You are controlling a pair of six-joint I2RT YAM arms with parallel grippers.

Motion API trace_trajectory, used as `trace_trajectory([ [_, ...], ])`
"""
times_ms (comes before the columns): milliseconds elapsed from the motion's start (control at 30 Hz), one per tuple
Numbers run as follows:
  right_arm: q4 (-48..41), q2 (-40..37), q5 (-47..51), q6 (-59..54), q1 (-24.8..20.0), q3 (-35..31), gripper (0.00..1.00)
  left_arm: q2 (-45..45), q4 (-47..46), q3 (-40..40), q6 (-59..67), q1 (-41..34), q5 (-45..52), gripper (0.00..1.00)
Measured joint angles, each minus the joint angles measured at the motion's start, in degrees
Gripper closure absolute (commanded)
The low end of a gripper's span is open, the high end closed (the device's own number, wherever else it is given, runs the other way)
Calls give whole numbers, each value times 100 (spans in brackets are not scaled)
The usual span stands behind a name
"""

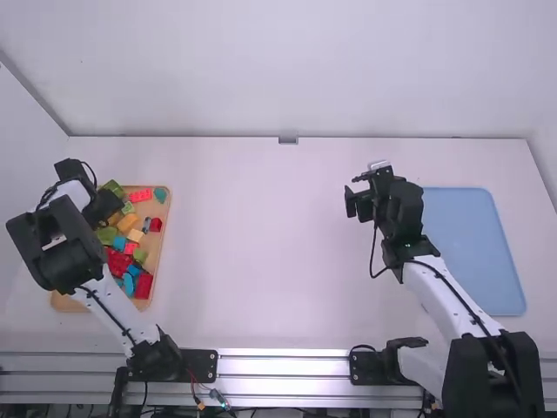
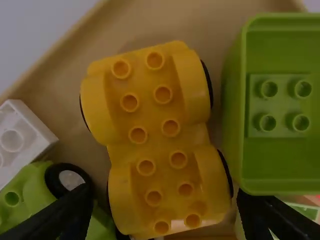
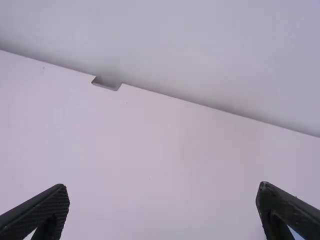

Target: Assemble lego blocks to make yellow taxi

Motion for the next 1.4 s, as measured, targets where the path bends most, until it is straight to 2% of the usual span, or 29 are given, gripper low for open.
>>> trace_trajectory([
  [433,4,-2,-11,11,0,0,1,0,348,-216,-269,-2,-343,27],
  [700,-7,-2,-28,-4,0,0,1,0,754,-216,-57,0,-433,20],
  [967,-13,0,-28,2,0,0,1,0,767,-216,24,0,-433,21],
  [1200,-9,-2,-13,7,0,0,1,46,925,-437,-142,0,-457,28],
  [1400,-11,0,-24,13,0,0,1,79,1003,-452,-404,-7,-605,41],
])
